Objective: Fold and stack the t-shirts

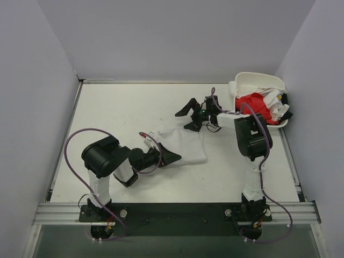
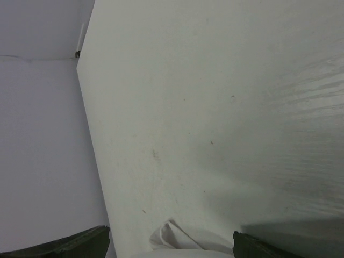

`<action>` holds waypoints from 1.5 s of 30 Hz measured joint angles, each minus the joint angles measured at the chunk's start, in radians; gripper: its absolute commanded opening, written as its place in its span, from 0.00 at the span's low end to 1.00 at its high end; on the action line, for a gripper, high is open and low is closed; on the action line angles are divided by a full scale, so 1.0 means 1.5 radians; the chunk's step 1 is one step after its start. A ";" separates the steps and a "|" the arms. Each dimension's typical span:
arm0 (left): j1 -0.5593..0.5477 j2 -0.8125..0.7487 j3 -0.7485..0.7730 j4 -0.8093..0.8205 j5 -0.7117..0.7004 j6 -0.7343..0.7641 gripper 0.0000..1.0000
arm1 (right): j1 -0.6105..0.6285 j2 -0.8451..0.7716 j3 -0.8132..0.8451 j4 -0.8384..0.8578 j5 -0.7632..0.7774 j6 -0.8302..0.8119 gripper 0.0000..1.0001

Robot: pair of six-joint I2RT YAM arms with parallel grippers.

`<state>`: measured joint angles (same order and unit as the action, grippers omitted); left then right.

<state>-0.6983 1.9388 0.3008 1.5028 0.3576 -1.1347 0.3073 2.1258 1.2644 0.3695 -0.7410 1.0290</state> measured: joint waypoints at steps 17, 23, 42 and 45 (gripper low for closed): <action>-0.010 -0.117 0.020 -0.159 0.040 -0.006 0.98 | -0.003 -0.355 -0.097 -0.098 0.114 -0.164 1.00; -0.013 -0.333 0.161 -0.459 0.034 0.073 0.97 | 0.009 -0.403 -0.242 -0.049 0.100 -0.128 1.00; 0.062 -0.274 0.280 -0.703 0.014 0.195 0.98 | 0.100 -0.573 -0.446 0.045 0.110 -0.042 1.00; 0.062 -0.236 0.281 -0.693 0.014 0.195 0.98 | 0.121 -0.576 -0.467 0.060 0.109 -0.042 1.00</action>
<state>-0.6056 1.5852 0.7223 0.4629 0.3786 -0.8429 0.4885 1.2617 0.5636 0.4599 -0.5774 0.9653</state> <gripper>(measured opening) 0.975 0.999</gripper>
